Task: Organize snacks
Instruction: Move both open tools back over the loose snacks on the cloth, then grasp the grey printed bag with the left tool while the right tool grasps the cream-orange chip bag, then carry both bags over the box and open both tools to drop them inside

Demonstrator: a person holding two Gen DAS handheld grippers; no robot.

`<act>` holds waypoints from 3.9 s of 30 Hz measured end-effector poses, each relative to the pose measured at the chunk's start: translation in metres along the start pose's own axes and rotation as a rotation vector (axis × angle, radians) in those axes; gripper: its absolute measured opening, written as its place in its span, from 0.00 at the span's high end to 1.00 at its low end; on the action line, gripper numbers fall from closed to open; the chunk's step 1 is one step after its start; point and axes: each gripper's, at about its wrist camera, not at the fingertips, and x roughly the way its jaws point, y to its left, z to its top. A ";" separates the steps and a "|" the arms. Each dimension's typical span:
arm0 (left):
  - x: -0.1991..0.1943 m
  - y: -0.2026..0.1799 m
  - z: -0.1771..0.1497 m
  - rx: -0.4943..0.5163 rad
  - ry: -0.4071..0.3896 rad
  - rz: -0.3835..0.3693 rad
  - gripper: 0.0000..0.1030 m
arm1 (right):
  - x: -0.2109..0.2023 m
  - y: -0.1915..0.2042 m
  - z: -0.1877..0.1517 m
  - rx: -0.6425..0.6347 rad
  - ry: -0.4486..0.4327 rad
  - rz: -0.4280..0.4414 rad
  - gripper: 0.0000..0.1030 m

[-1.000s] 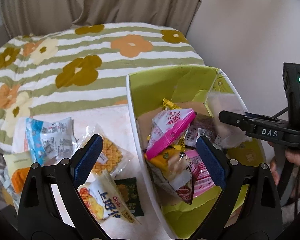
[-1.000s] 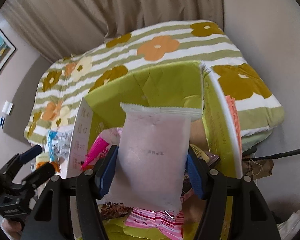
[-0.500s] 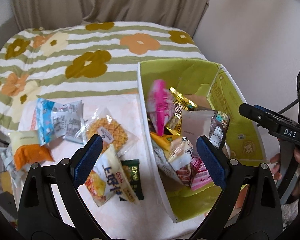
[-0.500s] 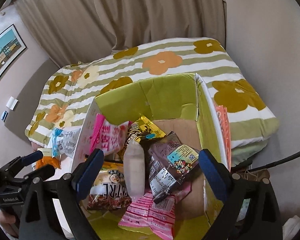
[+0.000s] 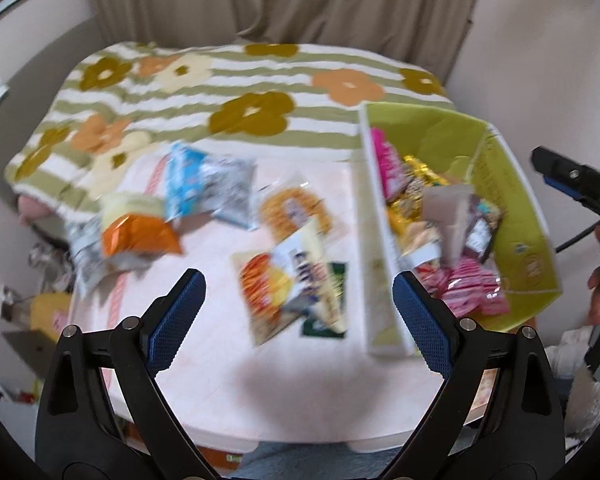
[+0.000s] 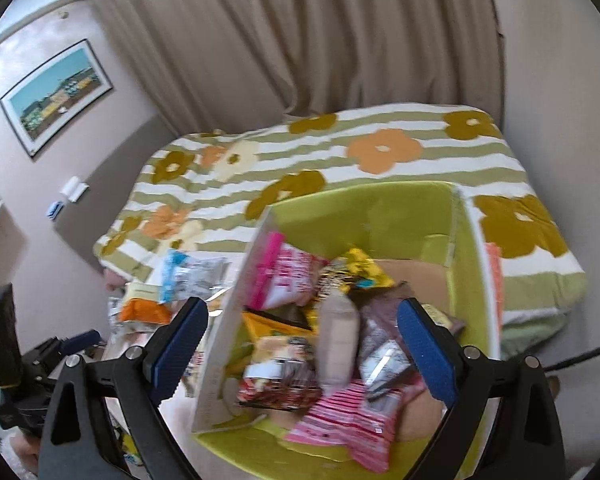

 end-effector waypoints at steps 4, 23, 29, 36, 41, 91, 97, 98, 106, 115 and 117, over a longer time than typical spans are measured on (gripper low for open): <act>-0.006 0.034 -0.011 -0.068 0.000 0.030 0.08 | 0.004 0.017 -0.002 -0.021 0.010 0.046 0.08; 0.004 0.249 -0.001 -0.142 0.028 0.054 0.08 | 0.122 0.180 -0.007 -0.041 0.175 0.194 0.08; 0.032 0.291 0.013 0.004 0.087 0.007 0.08 | 0.180 0.226 -0.021 0.025 0.246 0.196 0.08; 0.074 0.298 0.029 0.275 0.159 -0.086 0.08 | 0.231 0.254 -0.034 0.070 0.276 0.144 0.08; 0.109 0.290 0.041 0.408 0.212 -0.171 0.08 | 0.266 0.261 -0.042 0.100 0.337 0.164 0.08; 0.162 0.259 0.031 0.485 0.329 -0.259 0.37 | 0.344 0.255 -0.045 0.055 0.461 0.296 0.24; 0.147 0.265 0.025 0.457 0.318 -0.267 0.39 | 0.330 0.260 -0.049 0.068 0.437 0.294 0.26; 0.142 0.266 0.023 0.455 0.311 -0.266 0.39 | 0.329 0.262 -0.049 0.071 0.434 0.293 0.26; 0.109 0.270 0.010 0.449 0.273 -0.280 0.40 | 0.300 0.273 -0.053 0.060 0.399 0.284 0.26; 0.070 0.266 0.009 0.468 0.197 -0.327 0.40 | 0.243 0.274 -0.045 0.077 0.297 0.243 0.26; 0.064 0.262 0.010 0.475 0.186 -0.336 0.40 | 0.229 0.273 -0.042 0.080 0.272 0.237 0.26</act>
